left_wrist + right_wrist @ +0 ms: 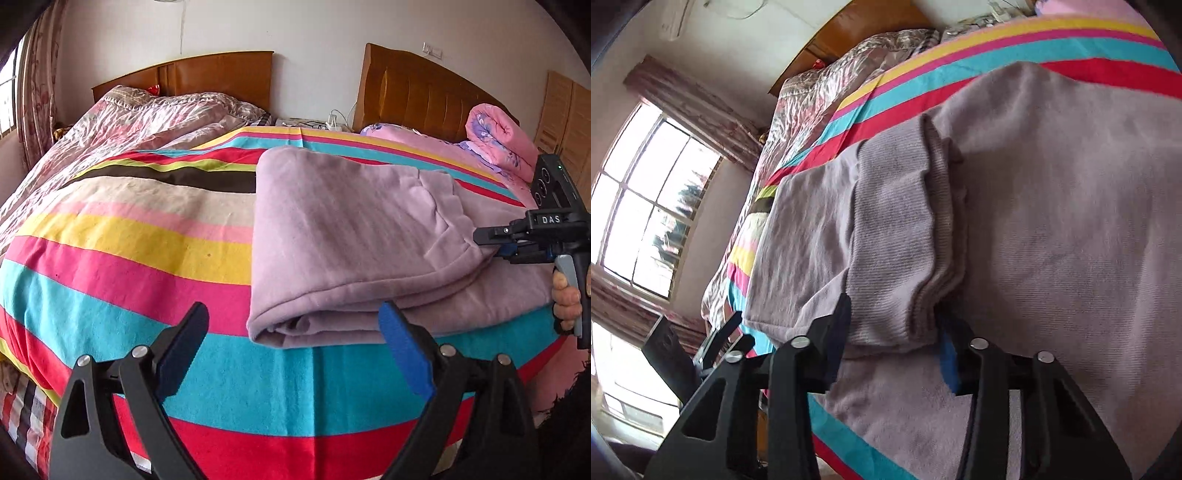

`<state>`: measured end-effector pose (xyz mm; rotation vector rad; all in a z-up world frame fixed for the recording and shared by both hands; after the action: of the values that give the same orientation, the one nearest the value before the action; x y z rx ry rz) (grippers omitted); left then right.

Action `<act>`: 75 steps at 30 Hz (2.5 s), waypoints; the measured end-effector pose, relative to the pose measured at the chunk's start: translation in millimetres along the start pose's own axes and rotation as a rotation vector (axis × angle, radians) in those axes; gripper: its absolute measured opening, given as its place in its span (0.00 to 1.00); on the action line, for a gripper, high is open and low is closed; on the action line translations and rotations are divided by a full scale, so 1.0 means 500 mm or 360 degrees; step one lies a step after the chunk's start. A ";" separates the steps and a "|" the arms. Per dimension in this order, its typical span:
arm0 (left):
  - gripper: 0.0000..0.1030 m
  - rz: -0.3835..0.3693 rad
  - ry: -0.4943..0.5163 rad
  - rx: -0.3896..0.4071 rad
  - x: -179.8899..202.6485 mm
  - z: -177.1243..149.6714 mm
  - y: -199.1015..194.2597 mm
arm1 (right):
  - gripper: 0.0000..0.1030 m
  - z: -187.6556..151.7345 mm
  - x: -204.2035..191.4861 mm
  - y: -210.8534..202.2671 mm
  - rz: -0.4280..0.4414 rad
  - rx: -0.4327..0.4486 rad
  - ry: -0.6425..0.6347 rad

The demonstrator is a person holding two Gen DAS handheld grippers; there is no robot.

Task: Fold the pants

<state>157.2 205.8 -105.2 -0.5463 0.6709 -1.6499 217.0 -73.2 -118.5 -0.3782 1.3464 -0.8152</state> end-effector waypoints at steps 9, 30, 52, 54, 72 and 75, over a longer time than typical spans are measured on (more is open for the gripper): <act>0.91 0.0040 -0.0023 -0.0020 -0.013 -0.005 0.009 | 0.14 0.008 -0.105 -0.060 -0.0001 0.0227 -0.0289; 0.96 0.0028 0.0072 -0.0096 0.018 0.029 0.058 | 0.13 0.090 -0.324 -0.188 0.0085 0.0523 -0.0681; 0.99 0.0140 -0.0261 -0.0158 -0.079 -0.013 0.056 | 0.12 -0.079 0.018 -0.124 -0.0126 0.0317 -0.0200; 0.99 0.0153 -0.0285 -0.0150 -0.078 -0.015 0.054 | 0.12 -0.077 0.018 -0.132 -0.0117 0.0325 -0.0200; 0.99 0.0216 -0.0011 -0.0017 -0.055 0.118 -0.095 | 0.52 -0.082 -0.040 -0.190 -0.0449 0.0467 -0.0664; 0.99 0.0053 -0.0043 0.0183 -0.007 0.242 -0.060 | 0.54 -0.042 -0.099 -0.141 -0.0471 0.0427 -0.0880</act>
<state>218.7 197.1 2.9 -0.4714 0.5585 -1.6361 175.3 -81.9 -40.6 -0.5502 0.6645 -1.0298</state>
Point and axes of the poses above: each gripper's, at about its wrist camera, not at the fingertips, and y roughly the way its jaws point, x to its right, z to its top, the point moved 1 cm from there along y, roughly the way its jaws point, and after that the axes turned 7 degrees about y, right-handed, at the moved point
